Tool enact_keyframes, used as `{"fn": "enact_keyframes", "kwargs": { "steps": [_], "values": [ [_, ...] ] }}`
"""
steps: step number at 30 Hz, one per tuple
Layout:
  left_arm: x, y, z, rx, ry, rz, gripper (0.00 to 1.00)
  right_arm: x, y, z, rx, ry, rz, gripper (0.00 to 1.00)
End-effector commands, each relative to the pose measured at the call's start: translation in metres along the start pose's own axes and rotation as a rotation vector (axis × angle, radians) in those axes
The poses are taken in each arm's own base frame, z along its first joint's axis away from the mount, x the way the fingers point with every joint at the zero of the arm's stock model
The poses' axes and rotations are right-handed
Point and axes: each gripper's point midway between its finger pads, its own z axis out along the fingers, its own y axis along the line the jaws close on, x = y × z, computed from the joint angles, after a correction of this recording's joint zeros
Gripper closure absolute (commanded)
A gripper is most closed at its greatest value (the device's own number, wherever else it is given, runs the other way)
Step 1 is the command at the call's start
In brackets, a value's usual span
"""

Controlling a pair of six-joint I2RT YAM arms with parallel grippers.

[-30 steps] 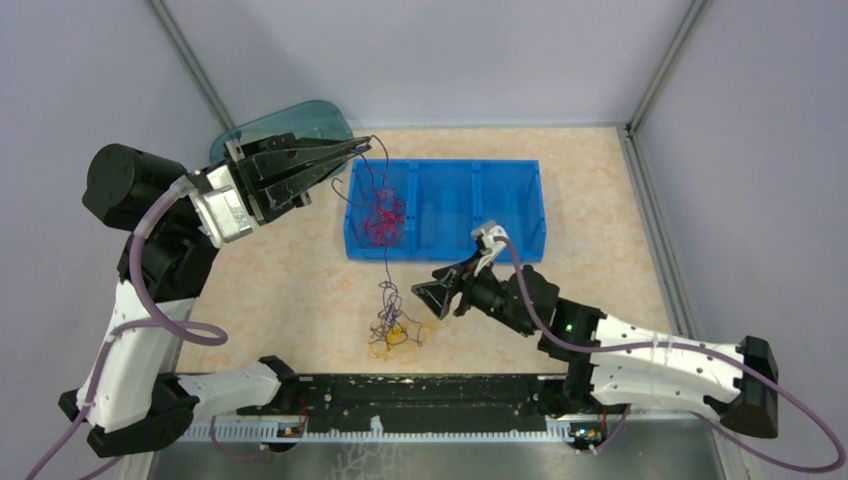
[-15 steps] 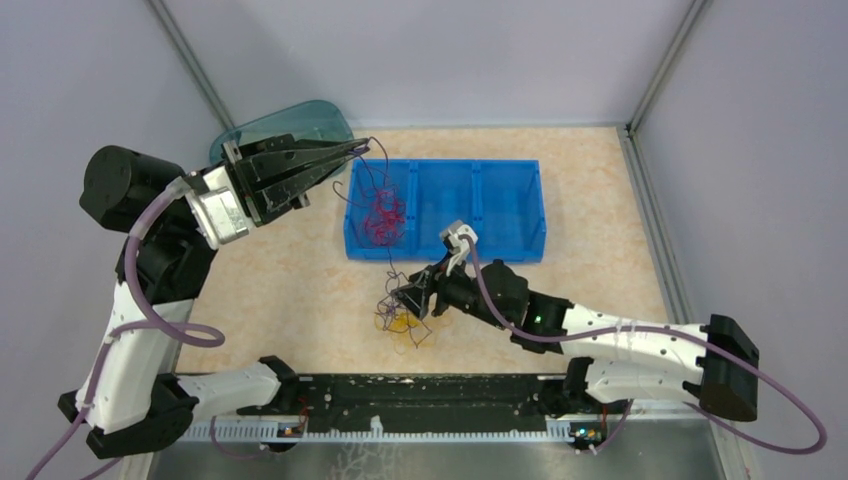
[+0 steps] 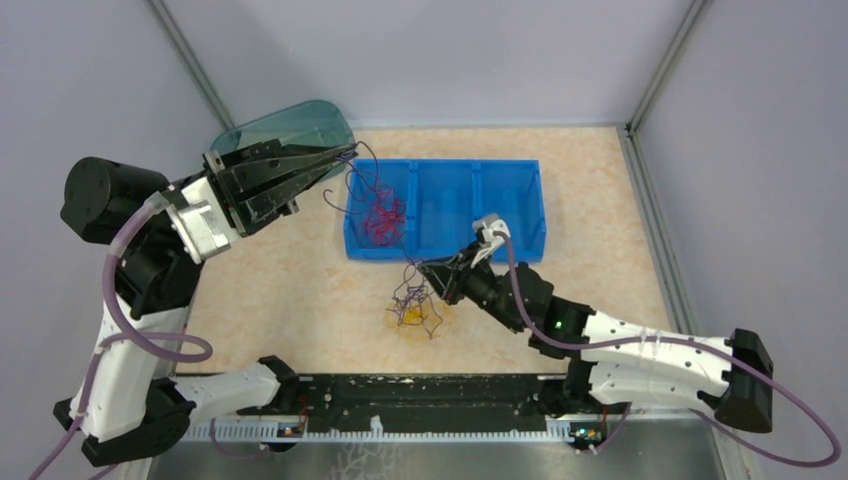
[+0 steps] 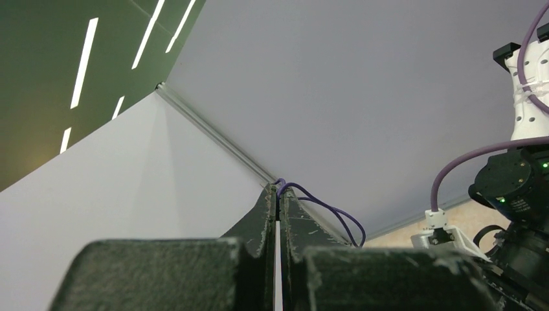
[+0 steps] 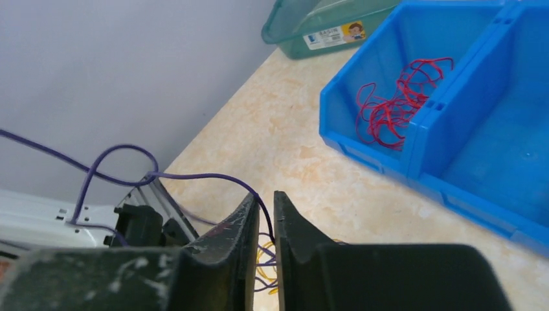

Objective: Untangle the cables
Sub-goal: Untie the cable.

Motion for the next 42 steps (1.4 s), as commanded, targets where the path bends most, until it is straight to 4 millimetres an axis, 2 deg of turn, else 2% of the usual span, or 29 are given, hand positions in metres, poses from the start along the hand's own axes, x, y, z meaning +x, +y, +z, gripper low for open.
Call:
{"fn": "enact_keyframes", "kwargs": {
  "steps": [1, 5, 9, 13, 21, 26, 31, 34, 37, 42],
  "values": [
    [-0.008, 0.001, -0.005, -0.009, 0.001, 0.055, 1.00, -0.012, -0.021, -0.019, 0.089, -0.064, 0.017, 0.90],
    [-0.009, 0.013, -0.012, -0.059, 0.037, 0.149, 1.00, -0.011, -0.044, -0.044, 0.160, -0.092, 0.052, 1.00],
    [-0.017, 0.035, -0.021, -0.153, 0.073, 0.268, 1.00, 0.004, -0.070, -0.063, 0.248, -0.075, 0.076, 1.00],
    [-0.026, 0.060, -0.029, -0.260, 0.102, 0.404, 1.00, 0.014, -0.081, -0.075, 0.279, -0.059, 0.100, 1.00],
    [-0.042, 0.109, -0.049, -0.493, 0.168, 0.647, 1.00, 0.019, -0.088, -0.087, 0.290, -0.057, 0.145, 1.00],
    [-0.067, 0.138, -0.060, -0.644, 0.166, 0.816, 1.00, 0.027, -0.089, -0.087, 0.294, -0.031, 0.152, 1.00],
    [-0.095, 0.159, -0.068, -0.748, 0.174, 0.989, 1.00, 0.032, -0.089, -0.084, 0.294, -0.013, 0.153, 1.00],
    [-0.116, 0.166, -0.075, -0.817, 0.138, 1.056, 1.00, 0.033, -0.088, -0.084, 0.290, -0.006, 0.151, 1.00],
    [-0.134, 0.164, -0.077, -0.837, 0.076, 1.077, 1.00, 0.036, -0.088, -0.083, 0.289, 0.006, 0.147, 1.00],
    [-0.148, 0.164, -0.073, -0.834, 0.017, 1.097, 1.00, 0.041, -0.089, -0.085, 0.293, 0.025, 0.146, 1.00]
  ]
}}
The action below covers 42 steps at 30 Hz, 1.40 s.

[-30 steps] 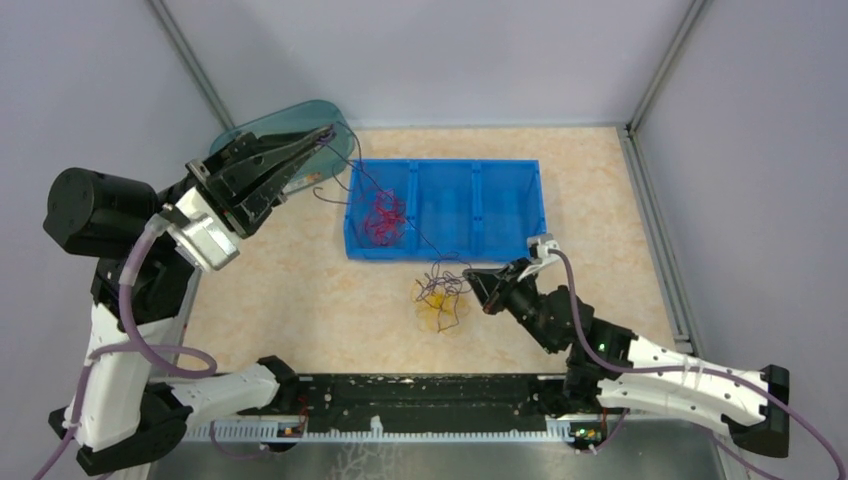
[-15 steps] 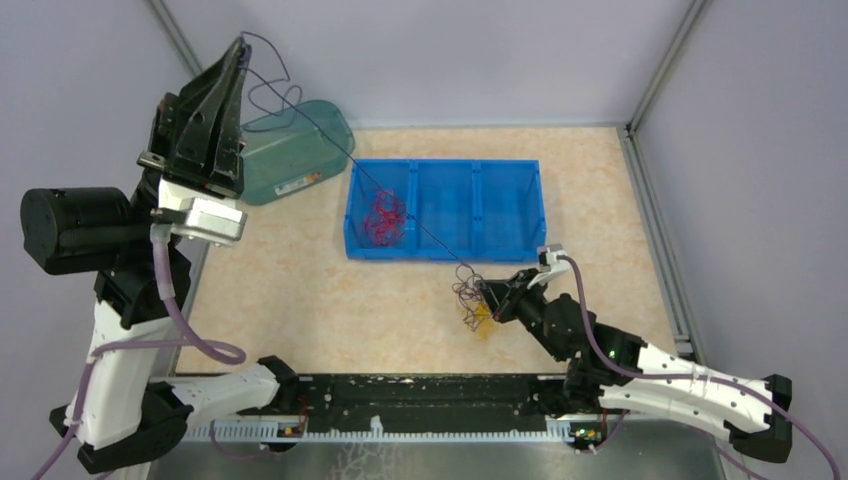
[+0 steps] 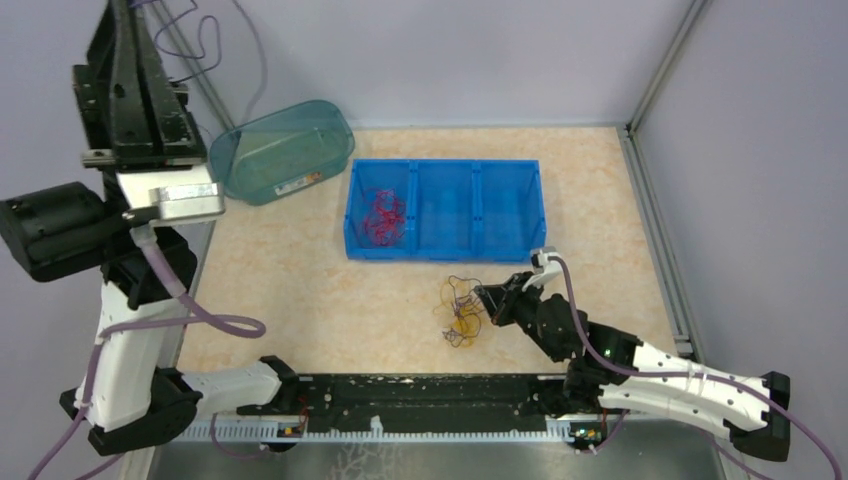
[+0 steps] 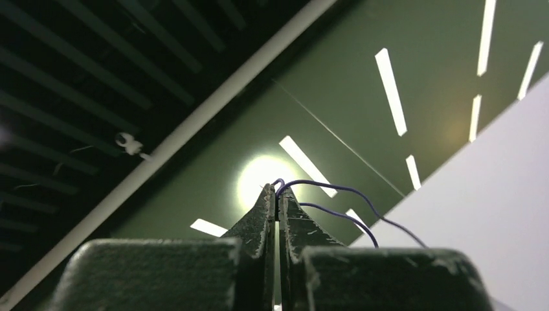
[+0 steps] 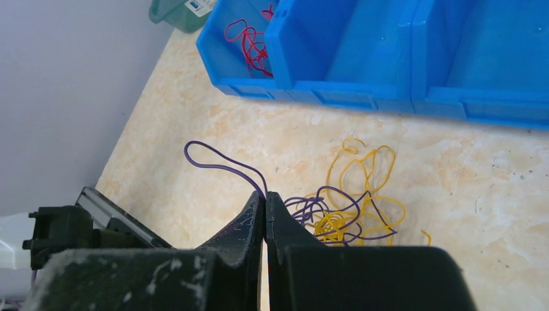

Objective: Untangle the cables
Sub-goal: Untie the cable, then place the cable in the bin.

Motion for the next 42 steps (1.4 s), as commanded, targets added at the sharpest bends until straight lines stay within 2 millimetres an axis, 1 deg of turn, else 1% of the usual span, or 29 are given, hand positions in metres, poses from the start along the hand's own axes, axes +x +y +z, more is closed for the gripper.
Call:
{"fn": "enact_keyframes", "kwargs": {
  "steps": [1, 3, 6, 8, 9, 10, 13, 17, 20, 24, 29, 33, 36, 42],
  "values": [
    [-0.016, 0.046, 0.004, -0.119, -0.052, 0.031, 1.00, 0.001, 0.006, -0.001, -0.023, 0.010, 0.012, 1.00],
    [-0.013, 0.034, 0.006, -0.074, -0.042, -0.008, 1.00, 0.002, 0.007, -0.001, -0.028, 0.015, 0.010, 1.00],
    [-0.010, -0.003, 0.005, 0.070, -0.030, -0.118, 1.00, 0.003, 0.009, 0.000, -0.035, 0.019, 0.008, 1.00],
    [-0.008, -0.033, -0.002, 0.174, -0.015, -0.202, 1.00, 0.002, 0.012, 0.001, -0.043, 0.022, 0.004, 1.00],
    [-0.005, -0.057, -0.008, 0.237, -0.001, -0.242, 1.00, 0.002, 0.013, 0.001, -0.043, 0.024, 0.002, 1.00],
    [-0.002, -0.075, -0.014, 0.281, 0.015, -0.270, 1.00, 0.001, 0.014, 0.001, -0.044, 0.024, 0.001, 1.00],
    [0.005, -0.120, -0.032, 0.377, 0.060, -0.353, 1.00, 0.000, 0.014, 0.001, -0.043, 0.025, -0.003, 1.00],
    [0.014, -0.185, -0.060, 0.533, 0.130, -0.446, 1.00, 0.003, 0.011, 0.001, -0.035, 0.033, -0.006, 1.00],
    [0.019, -0.231, -0.084, 0.624, 0.162, -0.487, 1.00, 0.005, 0.010, 0.001, -0.031, 0.033, -0.004, 1.00],
    [0.027, -0.280, -0.108, 0.705, 0.209, -0.545, 1.00, 0.004, 0.008, 0.002, -0.022, 0.026, 0.000, 1.00],
    [0.034, -0.324, -0.123, 0.765, 0.256, -0.611, 1.00, 0.003, 0.006, 0.004, -0.006, 0.018, -0.010, 1.00],
    [0.041, -0.351, -0.129, 0.787, 0.291, -0.648, 1.00, 0.004, 0.005, 0.005, 0.004, 0.024, -0.020, 1.00],
    [0.046, -0.366, -0.135, 0.800, 0.318, -0.662, 1.00, 0.005, 0.004, 0.004, 0.006, 0.030, -0.024, 1.00],
    [0.054, -0.388, -0.144, 0.813, 0.353, -0.672, 1.00, 0.002, 0.004, 0.002, 0.009, 0.032, -0.032, 1.00]
  ]
}}
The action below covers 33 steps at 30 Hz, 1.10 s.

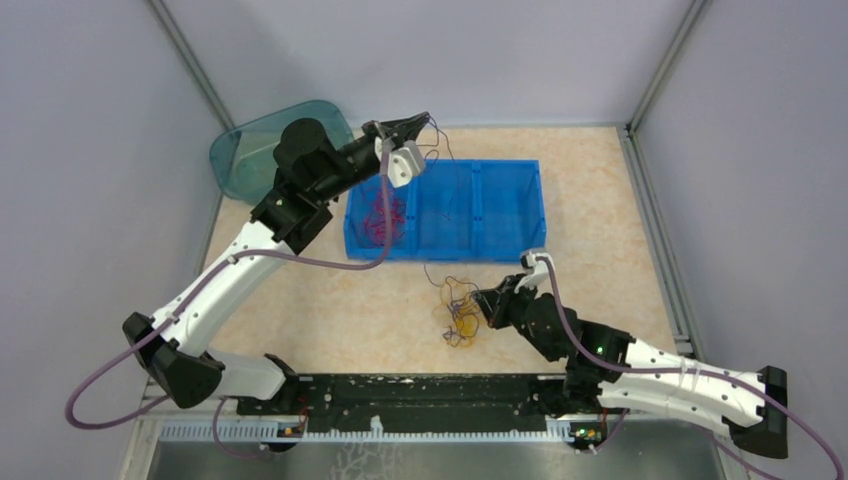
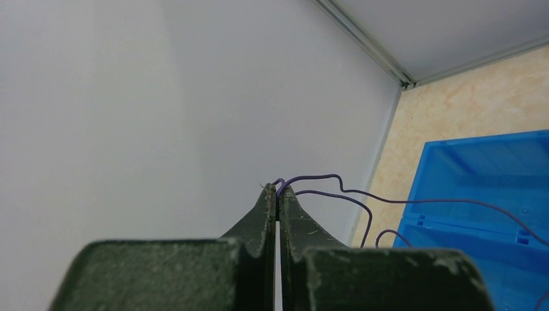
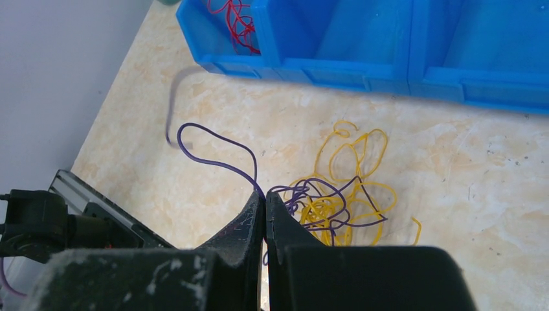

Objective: Untangle the cables
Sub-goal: Place the cable in the bin.

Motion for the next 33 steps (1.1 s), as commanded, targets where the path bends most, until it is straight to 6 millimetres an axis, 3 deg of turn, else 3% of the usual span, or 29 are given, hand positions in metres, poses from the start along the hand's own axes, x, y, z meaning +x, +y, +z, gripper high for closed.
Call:
{"fn": "enact_keyframes", "kwargs": {
  "steps": [1, 16, 19, 21, 25, 29, 33],
  "values": [
    [0.004, -0.001, 0.008, -0.020, -0.011, -0.023, 1.00, -0.017, 0.010, -0.005, -0.021, -0.037, 0.012, 1.00],
    [0.046, -0.034, 0.033, 0.046, 0.058, -0.052, 1.00, -0.028, 0.004, -0.014, -0.007, -0.072, 0.027, 1.00],
    [0.058, -0.031, 0.040, 0.011, 0.080, -0.015, 1.00, -0.029, 0.005, -0.014, -0.010, -0.075, 0.027, 1.00],
    [0.064, -0.018, 0.047, -0.034, 0.094, 0.019, 1.00, -0.029, 0.004, -0.013, -0.007, -0.072, 0.025, 1.00],
    [0.070, 0.025, 0.054, -0.177, 0.123, 0.117, 1.00, -0.029, 0.004, -0.014, -0.003, -0.067, 0.024, 1.00],
    [0.074, 0.083, 0.053, -0.307, 0.146, 0.173, 1.00, -0.030, 0.005, -0.015, -0.005, -0.062, 0.024, 1.00],
    [0.084, 0.126, 0.048, -0.384, 0.163, 0.204, 1.00, -0.030, 0.007, -0.015, -0.015, -0.062, 0.022, 1.00]
  ]
}}
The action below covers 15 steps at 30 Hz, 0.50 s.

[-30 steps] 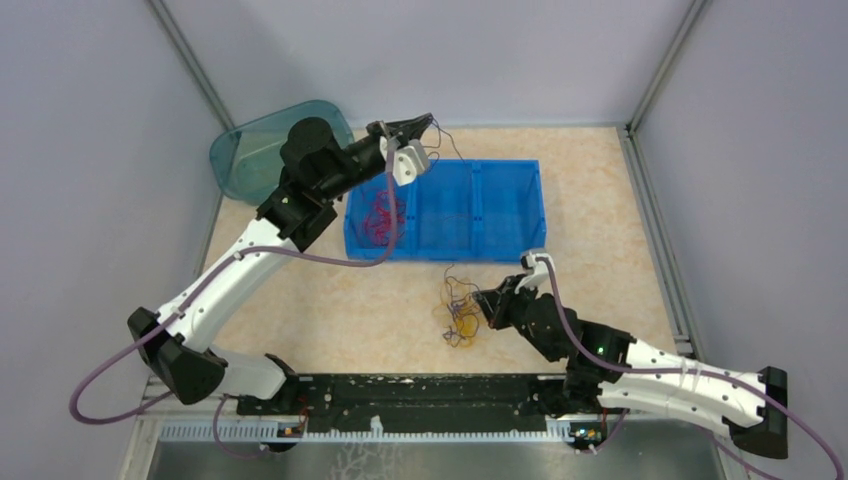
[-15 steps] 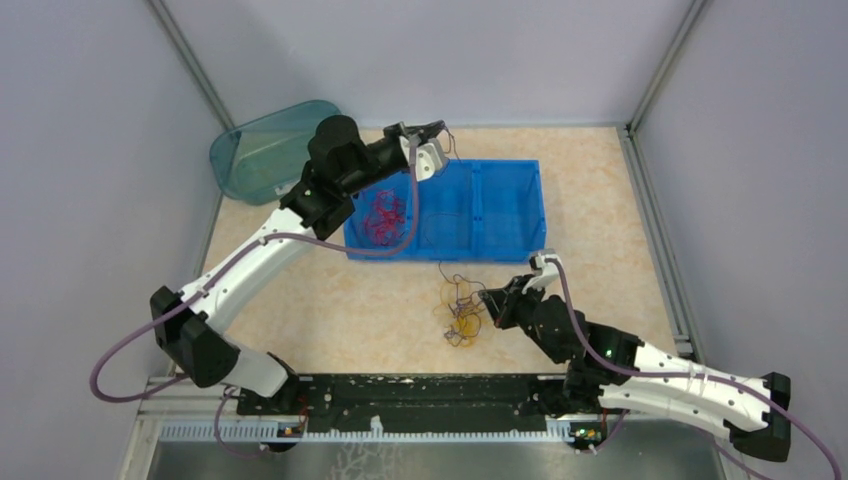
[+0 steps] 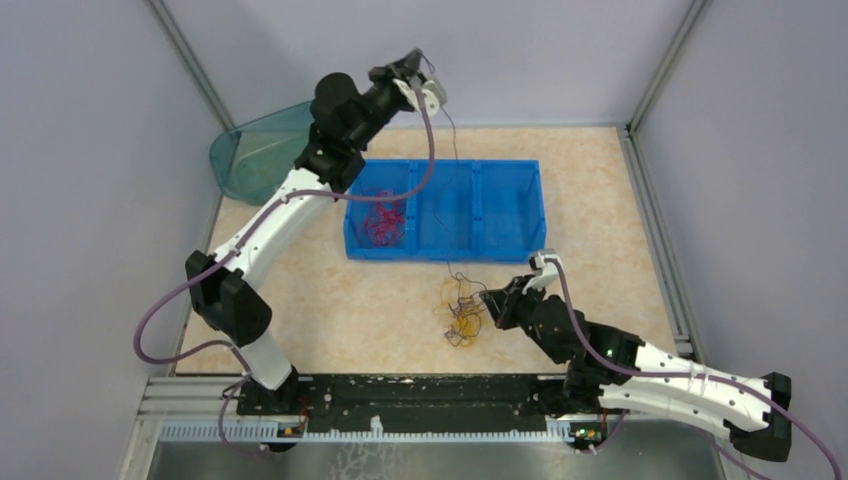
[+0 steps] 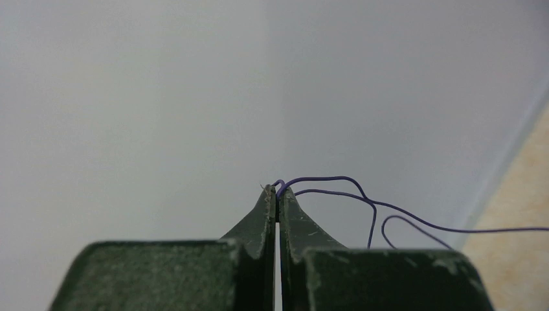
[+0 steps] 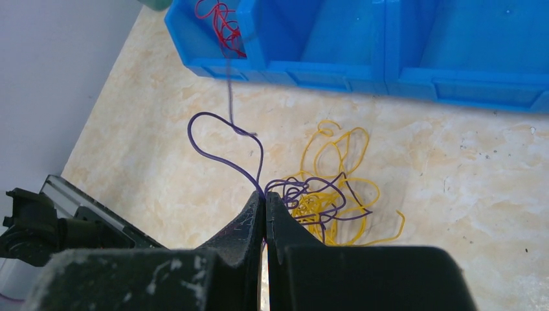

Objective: Untangle the cables
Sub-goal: Place the cable in the bin.

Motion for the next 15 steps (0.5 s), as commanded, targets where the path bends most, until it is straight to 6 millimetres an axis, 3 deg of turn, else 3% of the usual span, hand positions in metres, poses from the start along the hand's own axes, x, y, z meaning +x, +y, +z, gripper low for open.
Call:
{"fn": "enact_keyframes", "kwargs": {
  "steps": [1, 9, 11, 15],
  "values": [
    [-0.004, 0.086, -0.004, -0.210, -0.011, 0.067, 1.00, -0.025, 0.018, -0.005, -0.046, -0.050, 0.032, 1.00],
    [-0.002, 0.176, -0.008, -0.388, -0.024, 0.107, 1.00, -0.023, 0.018, -0.005, -0.048, -0.041, 0.034, 1.00],
    [-0.005, 0.182, -0.010, -0.375, -0.035, 0.100, 1.00, -0.022, 0.018, -0.005, -0.048, -0.041, 0.032, 1.00],
    [0.009, 0.192, -0.012, -0.418, -0.005, 0.121, 1.00, -0.023, 0.019, -0.006, -0.051, -0.040, 0.035, 1.00]
  ]
}}
